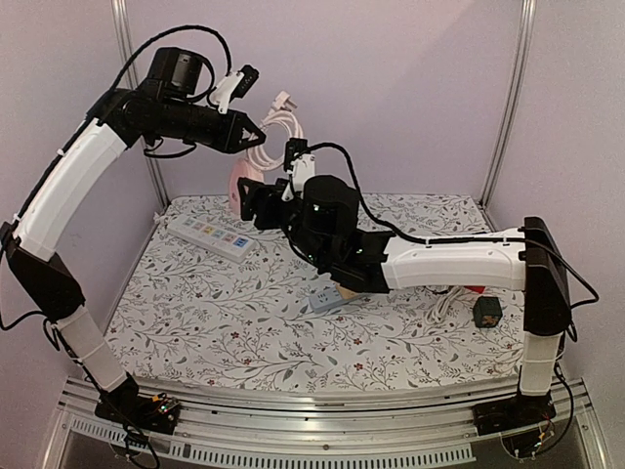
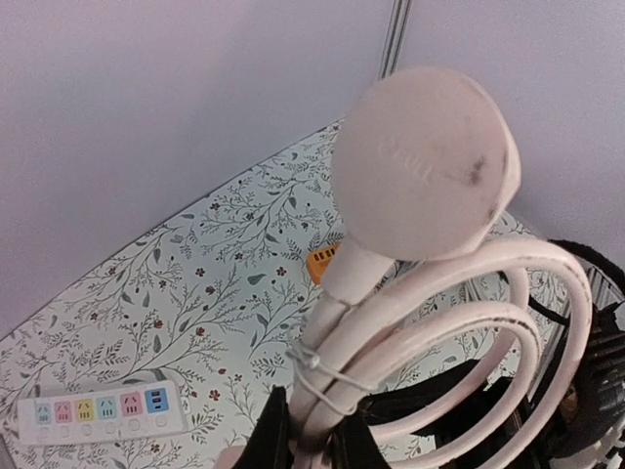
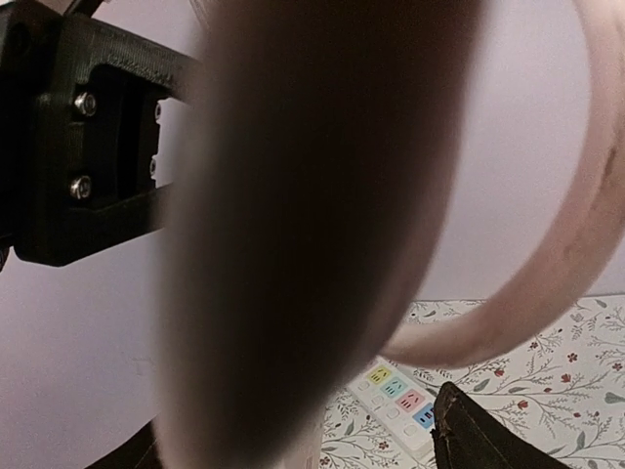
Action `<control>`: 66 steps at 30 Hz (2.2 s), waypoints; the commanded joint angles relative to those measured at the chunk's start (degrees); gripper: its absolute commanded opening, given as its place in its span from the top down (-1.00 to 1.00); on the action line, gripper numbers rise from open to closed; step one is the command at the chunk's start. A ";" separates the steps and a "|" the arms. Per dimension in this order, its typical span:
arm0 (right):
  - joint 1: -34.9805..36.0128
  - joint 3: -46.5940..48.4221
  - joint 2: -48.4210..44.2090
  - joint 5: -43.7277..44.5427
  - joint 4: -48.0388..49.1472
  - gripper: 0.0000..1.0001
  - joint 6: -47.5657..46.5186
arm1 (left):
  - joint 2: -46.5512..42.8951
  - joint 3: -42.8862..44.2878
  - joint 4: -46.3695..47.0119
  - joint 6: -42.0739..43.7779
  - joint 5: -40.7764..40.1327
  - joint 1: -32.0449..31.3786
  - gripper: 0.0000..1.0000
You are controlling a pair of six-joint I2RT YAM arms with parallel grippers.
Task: Insert the plug
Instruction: Place the socket at the center of the board.
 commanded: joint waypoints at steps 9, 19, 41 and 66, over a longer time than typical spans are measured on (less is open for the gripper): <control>-0.94 1.28 1.36 -1.10 -2.41 0.81 -1.25 | 0.14 1.87 3.25 -0.34 1.07 -0.37 1.00; -1.05 -0.72 -7.10 0.44 -20.14 1.00 -17.86 | -6.08 -7.05 -3.69 17.48 -1.68 3.89 -0.99; 12.44 10.01 18.73 21.96 -49.95 1.00 -57.05 | -24.53 -33.51 -10.00 33.69 -11.90 26.18 -0.99; -10.28 -1.38 -17.32 -24.89 -65.42 -0.98 -11.82 | -19.48 -39.81 -12.23 37.07 8.13 21.01 -0.99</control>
